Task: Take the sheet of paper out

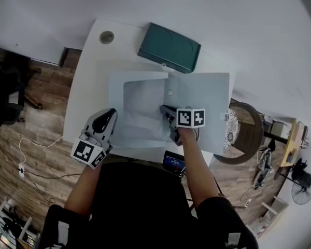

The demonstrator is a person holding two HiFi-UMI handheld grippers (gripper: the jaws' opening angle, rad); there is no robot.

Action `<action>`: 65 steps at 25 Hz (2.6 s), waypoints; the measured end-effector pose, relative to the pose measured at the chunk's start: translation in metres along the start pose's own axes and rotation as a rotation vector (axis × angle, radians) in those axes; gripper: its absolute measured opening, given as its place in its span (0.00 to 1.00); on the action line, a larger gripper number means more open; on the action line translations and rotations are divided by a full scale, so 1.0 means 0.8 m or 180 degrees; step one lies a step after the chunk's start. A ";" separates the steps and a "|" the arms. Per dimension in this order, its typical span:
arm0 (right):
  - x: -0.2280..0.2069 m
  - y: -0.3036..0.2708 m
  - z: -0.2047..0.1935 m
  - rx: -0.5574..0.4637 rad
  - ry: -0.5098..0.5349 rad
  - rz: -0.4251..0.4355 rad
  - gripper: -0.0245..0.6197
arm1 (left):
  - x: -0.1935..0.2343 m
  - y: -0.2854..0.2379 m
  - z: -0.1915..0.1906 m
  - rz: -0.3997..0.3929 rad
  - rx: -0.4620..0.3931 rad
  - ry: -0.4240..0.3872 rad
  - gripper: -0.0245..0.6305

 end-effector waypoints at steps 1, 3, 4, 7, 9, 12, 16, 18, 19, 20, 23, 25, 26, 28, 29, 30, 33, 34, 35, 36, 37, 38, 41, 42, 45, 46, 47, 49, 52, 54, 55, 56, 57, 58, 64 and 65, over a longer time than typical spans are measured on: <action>-0.002 0.006 0.001 -0.0042 -0.0027 0.0006 0.05 | -0.001 -0.002 0.001 -0.0014 -0.0007 -0.0005 0.04; -0.001 0.019 0.004 -0.0126 -0.0074 0.0033 0.05 | -0.004 -0.005 0.002 -0.0038 -0.0017 -0.0018 0.04; 0.000 0.026 0.005 -0.0162 -0.0076 0.0039 0.05 | -0.006 -0.005 0.002 -0.0048 -0.0018 -0.0024 0.04; 0.007 0.048 0.009 -0.0270 -0.0048 0.0053 0.05 | -0.010 -0.008 0.005 -0.0071 -0.0016 -0.0027 0.04; 0.009 0.062 0.012 -0.0338 -0.0027 0.0045 0.05 | -0.013 -0.011 0.008 -0.0093 -0.0028 -0.0027 0.04; 0.006 0.080 0.014 -0.0400 0.0010 -0.0031 0.05 | -0.018 -0.016 0.011 -0.0130 -0.0044 -0.0037 0.04; -0.010 0.111 0.015 -0.0486 0.0086 -0.0234 0.05 | -0.024 -0.024 0.014 -0.0189 -0.0069 -0.0059 0.04; -0.012 0.127 0.017 -0.0551 0.0108 -0.0262 0.05 | -0.027 -0.026 0.015 -0.0220 -0.0072 -0.0070 0.04; -0.012 0.135 0.019 -0.0591 0.0116 -0.0269 0.05 | -0.029 -0.027 0.015 -0.0232 -0.0073 -0.0077 0.04; -0.015 0.143 0.021 -0.0625 0.0116 -0.0290 0.05 | -0.030 -0.028 0.016 -0.0242 -0.0075 -0.0083 0.04; -0.021 0.167 0.023 -0.0721 0.0117 -0.0340 0.05 | -0.037 -0.030 0.018 -0.0263 -0.0088 -0.0100 0.04; -0.020 0.183 0.025 -0.0762 0.0176 -0.0378 0.05 | -0.041 -0.030 0.021 -0.0276 -0.0105 -0.0116 0.04; -0.020 0.190 0.025 -0.0773 0.0202 -0.0401 0.05 | -0.042 -0.030 0.023 -0.0279 -0.0111 -0.0125 0.04; -0.022 0.203 0.026 -0.0803 0.0246 -0.0450 0.05 | -0.043 -0.031 0.024 -0.0284 -0.0117 -0.0145 0.04; -0.023 0.210 0.027 -0.0821 0.0272 -0.0481 0.05 | -0.044 -0.031 0.024 -0.0289 -0.0121 -0.0158 0.04; -0.023 0.217 0.028 -0.0841 0.0299 -0.0505 0.05 | -0.045 -0.031 0.025 -0.0291 -0.0127 -0.0168 0.04; -0.017 0.236 0.032 -0.0917 0.0383 -0.0504 0.05 | -0.051 -0.032 0.027 -0.0286 -0.0145 -0.0166 0.04; -0.014 0.241 0.033 -0.0946 0.0421 -0.0509 0.05 | -0.053 -0.032 0.027 -0.0285 -0.0149 -0.0166 0.04; -0.011 0.247 0.034 -0.0978 0.0460 -0.0514 0.05 | -0.056 -0.031 0.027 -0.0288 -0.0155 -0.0165 0.04; -0.008 0.253 0.035 -0.1015 0.0493 -0.0506 0.05 | -0.060 -0.032 0.028 -0.0294 -0.0163 -0.0167 0.04; -0.005 0.258 0.037 -0.1054 0.0516 -0.0476 0.05 | -0.063 -0.032 0.029 -0.0301 -0.0169 -0.0174 0.04; -0.001 0.262 0.039 -0.1094 0.0532 -0.0424 0.05 | -0.067 -0.032 0.031 -0.0302 -0.0172 -0.0182 0.04; 0.011 0.269 0.044 -0.1221 0.0592 -0.0233 0.05 | -0.075 -0.034 0.038 -0.0284 -0.0193 -0.0187 0.04; 0.015 0.273 0.045 -0.1264 0.0635 -0.0189 0.05 | -0.079 -0.035 0.041 -0.0281 -0.0203 -0.0185 0.04; 0.029 0.283 0.049 -0.1416 0.0849 -0.0125 0.05 | -0.091 -0.038 0.051 -0.0292 -0.0242 -0.0221 0.04; 0.036 0.287 0.050 -0.1473 0.0944 -0.0109 0.05 | -0.094 -0.038 0.053 -0.0292 -0.0259 -0.0240 0.04; 0.043 0.292 0.052 -0.1532 0.1049 -0.0089 0.05 | -0.096 -0.039 0.055 -0.0284 -0.0275 -0.0261 0.04; 0.060 0.303 0.054 -0.1652 0.1296 -0.0046 0.05 | -0.100 -0.039 0.061 -0.0246 -0.0297 -0.0320 0.04; 0.084 0.326 0.056 -0.1859 0.1643 0.0035 0.05 | -0.107 -0.036 0.071 -0.0163 -0.0340 -0.0395 0.04; 0.099 0.342 0.057 -0.2027 0.1797 0.0111 0.05 | -0.109 -0.033 0.079 -0.0102 -0.0385 -0.0409 0.04; 0.106 0.349 0.057 -0.2119 0.1869 0.0144 0.05 | -0.110 -0.031 0.082 -0.0073 -0.0395 -0.0446 0.04; 0.112 0.356 0.056 -0.2213 0.1946 0.0169 0.05 | -0.111 -0.028 0.087 -0.0040 -0.0403 -0.0488 0.04; 0.118 0.363 0.055 -0.2310 0.2031 0.0184 0.05 | -0.113 -0.024 0.092 -0.0002 -0.0417 -0.0526 0.04; 0.123 0.370 0.052 -0.2406 0.2122 0.0190 0.05 | -0.114 -0.020 0.097 0.0038 -0.0437 -0.0565 0.04; 0.147 0.409 0.023 -0.2980 0.2440 0.0270 0.05 | -0.131 0.009 0.129 0.0238 -0.0610 -0.0684 0.04; 0.149 0.415 0.017 -0.3086 0.2451 0.0280 0.05 | -0.135 0.014 0.132 0.0249 -0.0621 -0.0720 0.04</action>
Point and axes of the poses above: the fingertips, and each gripper's own axes: y backward along the fingers, x to its left, z out of its top, the point moved 2 cm from there along y, backward along the fingers, and after that the axes turned 9 degrees about -y, right-handed, at the moved point
